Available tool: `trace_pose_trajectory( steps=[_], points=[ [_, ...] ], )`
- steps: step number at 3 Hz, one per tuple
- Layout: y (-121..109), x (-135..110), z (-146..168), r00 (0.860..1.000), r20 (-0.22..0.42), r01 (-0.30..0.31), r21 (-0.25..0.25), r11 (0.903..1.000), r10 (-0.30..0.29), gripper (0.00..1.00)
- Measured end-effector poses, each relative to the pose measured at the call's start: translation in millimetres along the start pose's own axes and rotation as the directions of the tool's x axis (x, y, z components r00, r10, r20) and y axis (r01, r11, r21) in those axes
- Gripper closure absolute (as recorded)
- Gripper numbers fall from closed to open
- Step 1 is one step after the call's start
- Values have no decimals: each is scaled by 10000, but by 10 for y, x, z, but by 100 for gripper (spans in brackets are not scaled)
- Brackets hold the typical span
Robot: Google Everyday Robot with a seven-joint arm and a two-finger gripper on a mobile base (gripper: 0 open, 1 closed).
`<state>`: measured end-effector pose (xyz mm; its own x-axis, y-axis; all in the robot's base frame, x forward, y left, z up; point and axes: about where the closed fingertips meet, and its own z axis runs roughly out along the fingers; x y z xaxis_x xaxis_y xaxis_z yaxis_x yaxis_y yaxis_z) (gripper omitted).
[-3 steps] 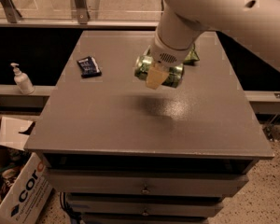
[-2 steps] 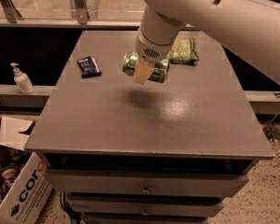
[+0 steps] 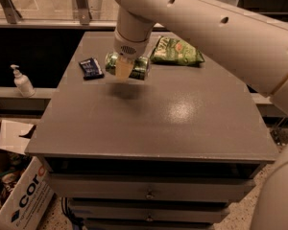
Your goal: Move green can near rxbar blueberry
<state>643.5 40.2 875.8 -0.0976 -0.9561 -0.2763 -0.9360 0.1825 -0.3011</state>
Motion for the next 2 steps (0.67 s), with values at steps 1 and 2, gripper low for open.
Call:
trace_pose_trajectory(
  steps=[1,2],
  points=[
    [-40,-151,242,9997,-202,121,-281,9995,-127,100],
    [-59,-241,443,9987,-465,196,-509,9985,-219,100]
  ],
)
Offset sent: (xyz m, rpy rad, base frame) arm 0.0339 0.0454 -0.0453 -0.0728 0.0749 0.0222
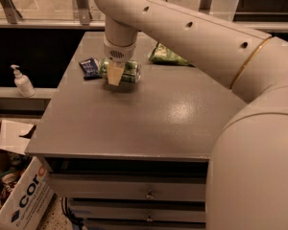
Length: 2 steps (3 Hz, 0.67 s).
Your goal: Move green can near rxbar blueberry
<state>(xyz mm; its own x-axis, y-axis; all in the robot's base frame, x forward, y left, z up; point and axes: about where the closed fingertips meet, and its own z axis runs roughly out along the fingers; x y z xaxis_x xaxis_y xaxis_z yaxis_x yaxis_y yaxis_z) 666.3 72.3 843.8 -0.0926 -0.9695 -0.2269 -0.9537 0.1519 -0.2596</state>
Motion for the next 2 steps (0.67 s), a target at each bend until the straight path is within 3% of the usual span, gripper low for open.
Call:
trace_pose_trajectory(
  steps=[2],
  points=[
    [-50,-72,259,9982,-587,92,-270,9996,-107,100]
  ],
)
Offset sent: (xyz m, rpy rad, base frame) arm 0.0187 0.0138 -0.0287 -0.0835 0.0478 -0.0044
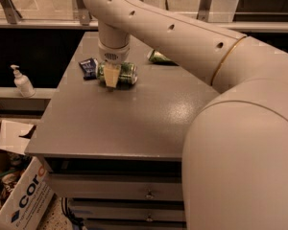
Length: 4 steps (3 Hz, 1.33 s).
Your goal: Move green can near rxbar blueberry
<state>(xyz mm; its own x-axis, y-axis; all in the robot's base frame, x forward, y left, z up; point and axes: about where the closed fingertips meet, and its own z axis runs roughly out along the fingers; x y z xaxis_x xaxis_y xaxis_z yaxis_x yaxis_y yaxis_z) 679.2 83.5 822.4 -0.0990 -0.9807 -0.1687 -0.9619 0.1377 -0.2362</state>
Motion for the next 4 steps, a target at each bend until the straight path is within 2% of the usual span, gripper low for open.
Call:
trace_pose_trajectory(
  steps=[1,4],
  points=[
    [-11,1,3,10000,-71,-23,-48,10000,22,83],
    [-37,50,-10,9998,-201,-97,-97,9999,95,13]
  ],
)
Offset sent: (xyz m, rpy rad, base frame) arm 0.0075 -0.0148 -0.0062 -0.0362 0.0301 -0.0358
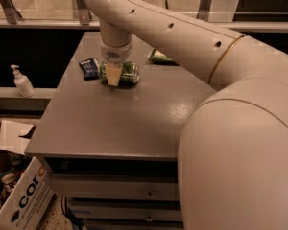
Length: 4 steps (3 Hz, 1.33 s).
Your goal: Move green can near rxbar blueberry
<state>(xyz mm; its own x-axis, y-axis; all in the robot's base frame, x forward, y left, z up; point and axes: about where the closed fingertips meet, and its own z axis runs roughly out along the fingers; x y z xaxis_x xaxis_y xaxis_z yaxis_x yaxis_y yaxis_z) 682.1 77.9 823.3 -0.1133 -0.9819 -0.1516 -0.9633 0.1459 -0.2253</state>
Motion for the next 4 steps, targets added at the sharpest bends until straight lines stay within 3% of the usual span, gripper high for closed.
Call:
trace_pose_trajectory(
  steps=[1,2,3,4],
  points=[
    [-4,-2,-19,10000,-2,-1,-2,10000,1,0],
    [-5,-3,-24,10000,-1,0,-4,10000,0,0],
    [42,93,-70,9986,504,-165,-368,9992,184,0],
    [78,256,-168,9851,1608,-441,-1049,9935,607,0]
  ],
)
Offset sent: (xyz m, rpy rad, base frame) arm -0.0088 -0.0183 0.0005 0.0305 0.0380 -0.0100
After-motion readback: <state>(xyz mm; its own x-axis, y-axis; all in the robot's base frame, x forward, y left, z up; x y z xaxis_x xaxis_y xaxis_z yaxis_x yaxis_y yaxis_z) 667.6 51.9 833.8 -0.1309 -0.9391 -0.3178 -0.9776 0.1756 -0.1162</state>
